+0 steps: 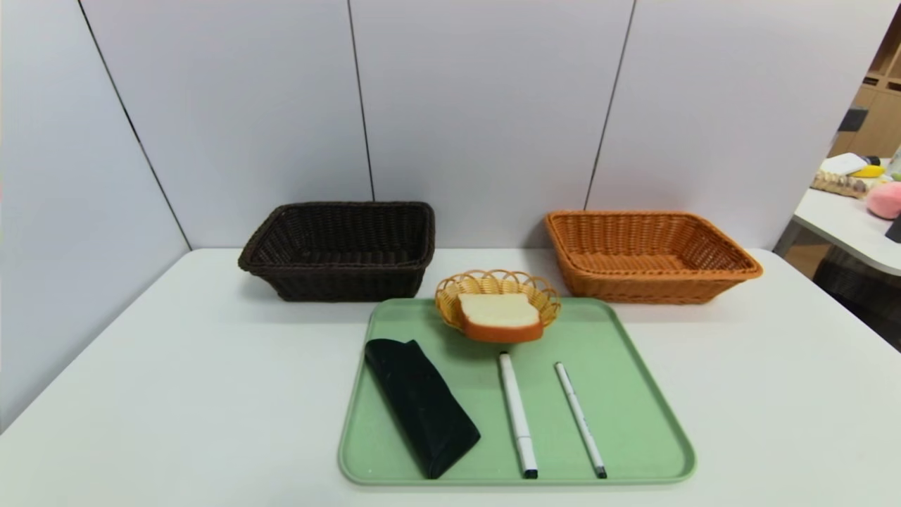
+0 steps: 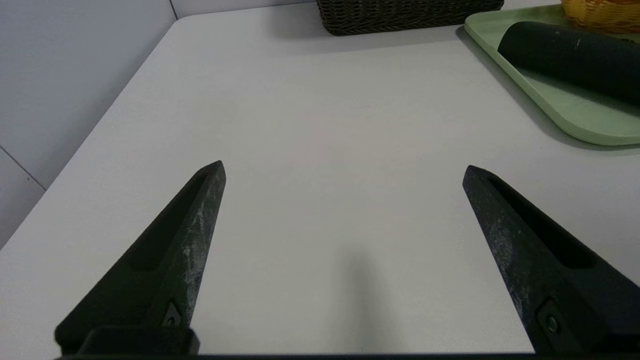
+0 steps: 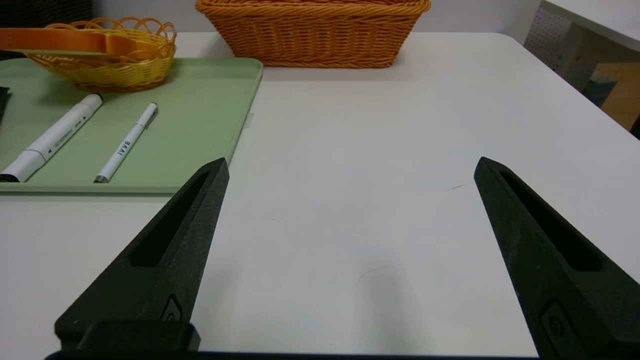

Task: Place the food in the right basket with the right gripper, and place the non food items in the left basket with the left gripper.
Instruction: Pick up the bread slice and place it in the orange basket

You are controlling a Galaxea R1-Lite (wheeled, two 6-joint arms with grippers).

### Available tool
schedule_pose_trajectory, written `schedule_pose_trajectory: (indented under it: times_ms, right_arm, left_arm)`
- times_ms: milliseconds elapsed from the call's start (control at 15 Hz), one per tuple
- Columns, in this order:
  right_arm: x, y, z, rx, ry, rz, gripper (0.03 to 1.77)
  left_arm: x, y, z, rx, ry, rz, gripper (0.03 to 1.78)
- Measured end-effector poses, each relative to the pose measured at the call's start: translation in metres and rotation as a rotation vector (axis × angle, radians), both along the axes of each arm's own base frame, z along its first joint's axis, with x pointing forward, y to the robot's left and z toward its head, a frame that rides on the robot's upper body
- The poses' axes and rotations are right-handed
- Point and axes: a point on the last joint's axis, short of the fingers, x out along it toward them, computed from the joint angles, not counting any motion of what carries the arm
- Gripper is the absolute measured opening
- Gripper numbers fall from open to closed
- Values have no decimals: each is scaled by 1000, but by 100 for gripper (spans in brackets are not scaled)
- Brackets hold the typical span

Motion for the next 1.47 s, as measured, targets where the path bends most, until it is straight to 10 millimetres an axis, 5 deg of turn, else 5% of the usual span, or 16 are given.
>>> schedule_pose_trajectory:
  times_ms: [667,800,1067,1267,1467]
  right_arm:
    - [-3,0,9,-54,-17,21,169]
    - [-8,1,37,-86,-70,48,169]
    - [-3,3,130,-112,-131,147,169]
    - [29,5,197,-110,-119,205,169]
    - [77,6,254,-39,-90,246,169]
  left_arm:
    - [-2,0,7,24,-12,-16,169]
    - [-7,-1,30,23,-27,-35,169]
    - [0,-2,99,17,-16,-87,169]
    - [28,-3,161,7,-19,-105,169]
    - [76,-4,212,-2,-25,-112,169]
